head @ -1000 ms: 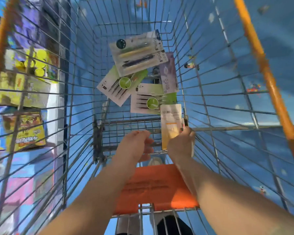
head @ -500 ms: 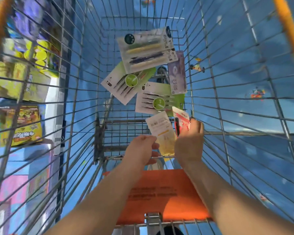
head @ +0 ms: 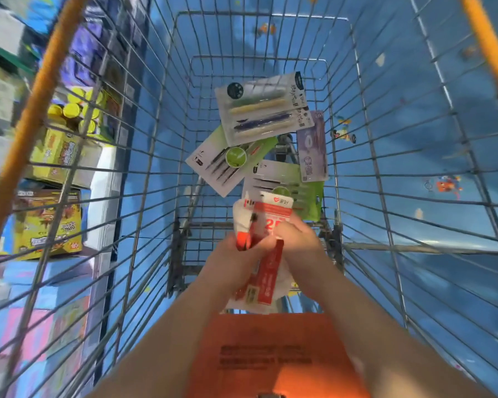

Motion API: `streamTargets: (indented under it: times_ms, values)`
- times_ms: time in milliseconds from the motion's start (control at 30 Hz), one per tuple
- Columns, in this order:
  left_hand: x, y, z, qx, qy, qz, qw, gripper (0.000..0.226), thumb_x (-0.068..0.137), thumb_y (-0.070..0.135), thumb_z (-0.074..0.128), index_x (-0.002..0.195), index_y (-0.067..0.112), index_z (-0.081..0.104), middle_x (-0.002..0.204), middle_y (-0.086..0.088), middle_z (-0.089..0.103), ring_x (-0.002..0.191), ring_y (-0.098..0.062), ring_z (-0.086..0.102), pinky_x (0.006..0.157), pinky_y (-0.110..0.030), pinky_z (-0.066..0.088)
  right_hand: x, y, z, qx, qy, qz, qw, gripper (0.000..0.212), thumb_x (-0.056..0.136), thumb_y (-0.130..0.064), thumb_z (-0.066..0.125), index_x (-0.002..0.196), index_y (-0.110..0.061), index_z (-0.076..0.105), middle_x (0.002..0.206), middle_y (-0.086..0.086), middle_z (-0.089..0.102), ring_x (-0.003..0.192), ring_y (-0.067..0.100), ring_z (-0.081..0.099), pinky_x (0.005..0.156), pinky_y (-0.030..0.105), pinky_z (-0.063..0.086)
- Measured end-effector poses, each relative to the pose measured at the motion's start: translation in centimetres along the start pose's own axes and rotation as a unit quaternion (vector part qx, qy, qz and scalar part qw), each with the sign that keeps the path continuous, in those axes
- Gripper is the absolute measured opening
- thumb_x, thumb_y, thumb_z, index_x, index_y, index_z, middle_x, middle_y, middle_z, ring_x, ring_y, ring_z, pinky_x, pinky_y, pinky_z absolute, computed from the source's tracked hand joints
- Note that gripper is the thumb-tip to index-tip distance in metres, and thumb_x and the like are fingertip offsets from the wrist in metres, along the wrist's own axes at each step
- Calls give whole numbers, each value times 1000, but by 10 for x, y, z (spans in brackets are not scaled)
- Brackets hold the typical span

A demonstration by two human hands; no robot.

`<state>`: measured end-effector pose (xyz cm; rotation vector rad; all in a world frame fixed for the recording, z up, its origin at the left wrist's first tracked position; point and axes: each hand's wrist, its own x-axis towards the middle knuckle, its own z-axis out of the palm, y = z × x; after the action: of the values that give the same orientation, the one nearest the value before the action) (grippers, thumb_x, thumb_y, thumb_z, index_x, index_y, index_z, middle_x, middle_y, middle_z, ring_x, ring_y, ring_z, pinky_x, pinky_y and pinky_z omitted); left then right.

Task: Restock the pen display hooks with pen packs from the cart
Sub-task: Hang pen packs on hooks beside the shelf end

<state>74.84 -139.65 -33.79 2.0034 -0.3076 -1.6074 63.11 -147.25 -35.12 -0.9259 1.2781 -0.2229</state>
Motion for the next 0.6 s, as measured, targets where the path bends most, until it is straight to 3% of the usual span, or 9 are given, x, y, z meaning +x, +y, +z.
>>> streamTargets:
  times_ms: [100, 167, 233, 333, 433, 500, 600]
  values:
    - [3, -18, 4, -23, 7, -35, 999, 18, 88, 43, 78, 97, 29, 74, 89, 5, 80, 85, -15, 76, 85, -40, 59, 12, 0, 8, -80, -22, 53, 995, 25, 90, -27, 55, 110, -34, 69, 100, -1, 76, 96, 19, 73, 87, 43, 60]
    - [6, -28, 7, -62, 35, -63, 995, 13, 90, 41, 77, 97, 30, 74, 84, 8, 79, 79, -12, 76, 70, -32, 57, 28, 3, 7, -124, 9, 67, 990, 15, 92, -34, 56, 104, -30, 64, 100, -1, 72, 97, 21, 69, 89, 41, 55]
    - [9, -34, 8, -116, 58, -102, 986, 11, 92, 38, 76, 99, 30, 74, 82, 9, 78, 78, -13, 75, 64, -29, 55, 44, 11, 0, -179, 89, 37, 979, 5, 99, -30, 58, 101, -26, 56, 98, -3, 63, 96, 21, 63, 82, 35, 49]
    - [21, -38, 8, -217, 64, -167, 960, 17, 92, 31, 76, 105, 20, 75, 91, -2, 81, 89, -26, 77, 84, -47, 61, 63, 27, -12, -292, 170, 14, 941, 40, 91, -32, 72, 121, -14, 52, 118, 7, 55, 119, 33, 55, 96, 45, 50]
    - [35, -43, 8, -252, 54, -182, 949, 20, 92, 26, 76, 108, 14, 75, 95, -7, 81, 95, -31, 77, 96, -57, 57, 63, 47, -18, -469, 144, 56, 870, 79, 89, -45, 76, 143, -2, 37, 142, 17, 38, 138, 36, 33, 112, 45, 35]
    - [43, -47, 11, -262, 45, -191, 945, 21, 92, 24, 76, 110, 12, 74, 96, -8, 81, 97, -32, 76, 97, -58, 56, 62, 64, -21, -463, 147, 53, 872, 85, 83, -46, 81, 138, 0, 35, 141, 19, 35, 136, 36, 30, 109, 44, 35]
    - [52, -53, 16, -270, 27, -204, 941, 24, 93, 23, 75, 114, 11, 73, 99, -9, 81, 99, -33, 74, 91, -56, 57, 65, 87, -22, -407, 161, 56, 898, 71, 76, -43, 83, 123, -7, 44, 124, 15, 50, 123, 33, 43, 93, 40, 40]
